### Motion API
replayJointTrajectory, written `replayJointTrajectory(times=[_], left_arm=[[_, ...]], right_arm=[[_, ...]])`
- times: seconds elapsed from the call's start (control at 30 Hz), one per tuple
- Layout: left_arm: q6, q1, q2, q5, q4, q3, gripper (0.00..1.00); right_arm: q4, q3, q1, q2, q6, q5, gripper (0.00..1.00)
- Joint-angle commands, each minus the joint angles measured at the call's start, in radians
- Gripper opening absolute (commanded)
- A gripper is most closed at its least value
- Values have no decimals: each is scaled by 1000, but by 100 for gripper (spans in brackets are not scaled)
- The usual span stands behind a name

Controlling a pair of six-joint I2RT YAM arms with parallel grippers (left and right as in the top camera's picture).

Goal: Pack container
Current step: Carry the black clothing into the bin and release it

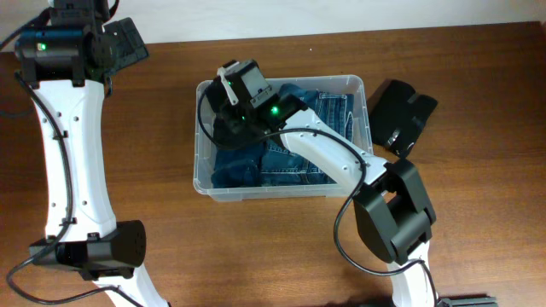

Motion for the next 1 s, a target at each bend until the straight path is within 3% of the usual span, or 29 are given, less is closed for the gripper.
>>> replayJointTrajectory(times=[0.0,0.47,0.77,0.97], left_arm=[[-13,5,5,0,3,-6,99],[-13,5,5,0,3,-6,99],[-13,5,5,0,3,-6,99],[-13,5,5,0,3,-6,99]], right_arm=[[9,63,10,-69,-15,-3,15],[90,64,2,25,-67,81,14],[-15,63,-13,170,-55,84,12],[-25,71,-14,153,-55,84,12]])
